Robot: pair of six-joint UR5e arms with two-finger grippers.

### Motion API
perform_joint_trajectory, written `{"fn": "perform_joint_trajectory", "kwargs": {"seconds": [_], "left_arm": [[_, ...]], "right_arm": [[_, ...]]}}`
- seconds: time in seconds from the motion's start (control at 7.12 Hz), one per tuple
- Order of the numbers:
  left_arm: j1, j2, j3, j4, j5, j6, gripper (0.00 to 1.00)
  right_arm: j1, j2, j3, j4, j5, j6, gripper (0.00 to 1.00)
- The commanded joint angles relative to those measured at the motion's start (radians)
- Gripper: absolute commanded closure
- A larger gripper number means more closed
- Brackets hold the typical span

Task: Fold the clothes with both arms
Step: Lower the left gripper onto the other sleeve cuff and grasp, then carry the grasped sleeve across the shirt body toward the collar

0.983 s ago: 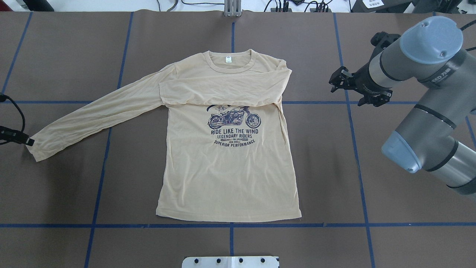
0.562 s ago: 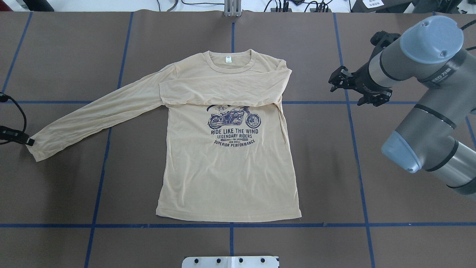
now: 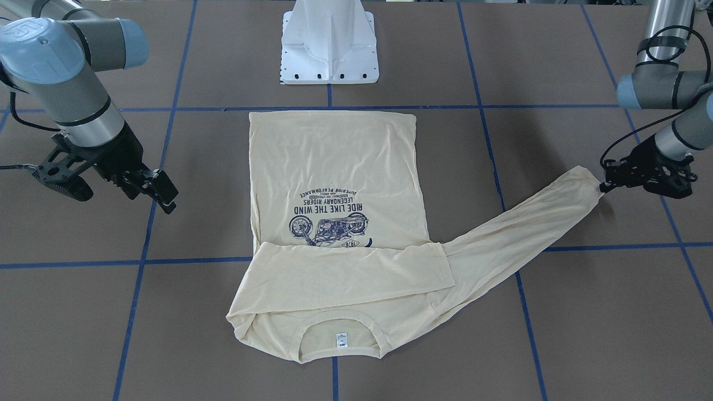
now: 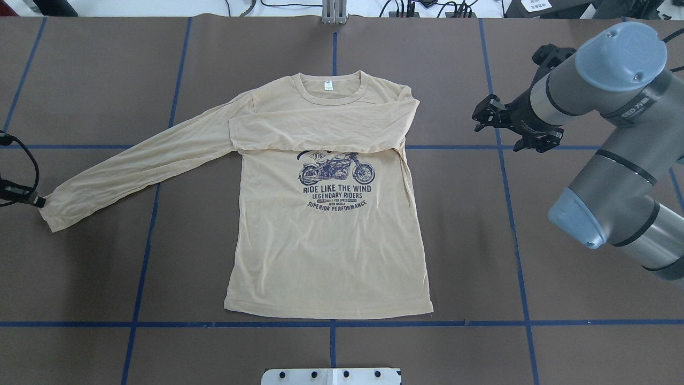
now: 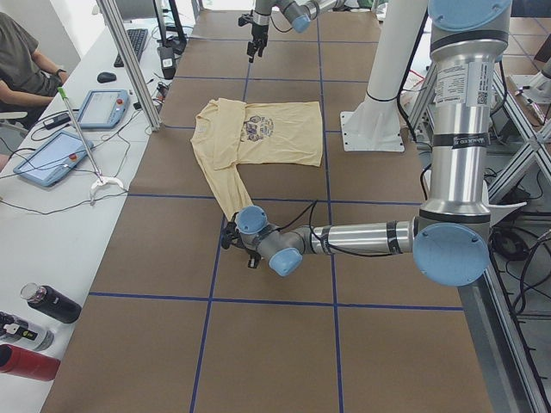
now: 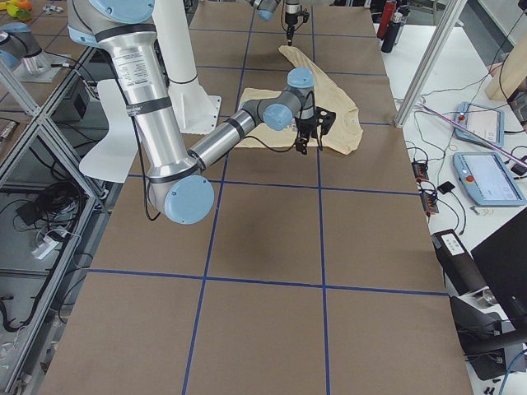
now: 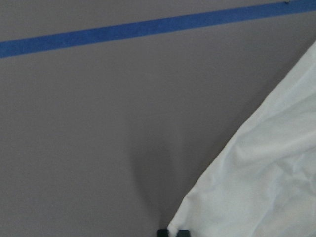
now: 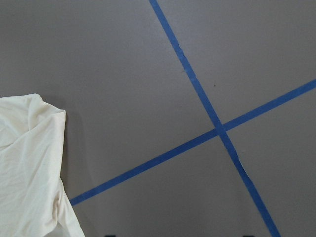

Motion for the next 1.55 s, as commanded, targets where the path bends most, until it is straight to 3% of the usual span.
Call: {"fn": "perform_joint_trajectory", "kwargs": {"seconds": [0.0, 0.28, 0.56, 0.7, 1.12, 1.4], "left_arm": [[0.000, -0.009, -0.237, 0.157, -0.025, -0.093, 1.00], [0.000, -0.173, -0.399, 0.392, -0.018, -0.242, 1.00], [0.090, -0.427, -0.370, 0.520, -0.004, -0.441, 1.00], [0.106, -0.549, -0.297, 0.519, 0.037, -0.537, 1.00], [0.146, -0.705, -0.247, 0.505, 0.068, -0.648, 1.00], [0.166, -0.861, -0.151, 0.490, 0.099, -0.710, 1.00]], "right_arm": [[0.020, -0.016, 0.004, -0.001, 0.002, 0.000, 0.12], [0.040, -0.064, 0.029, -0.001, 0.002, -0.024, 0.13], [0.057, -0.102, 0.021, 0.002, -0.001, -0.090, 0.11], [0.070, -0.130, 0.015, 0.005, -0.008, -0.133, 0.11], [0.097, -0.155, 0.007, 0.010, -0.011, -0.172, 0.10], [0.098, -0.159, 0.003, 0.010, -0.013, -0.173, 0.10]]}}
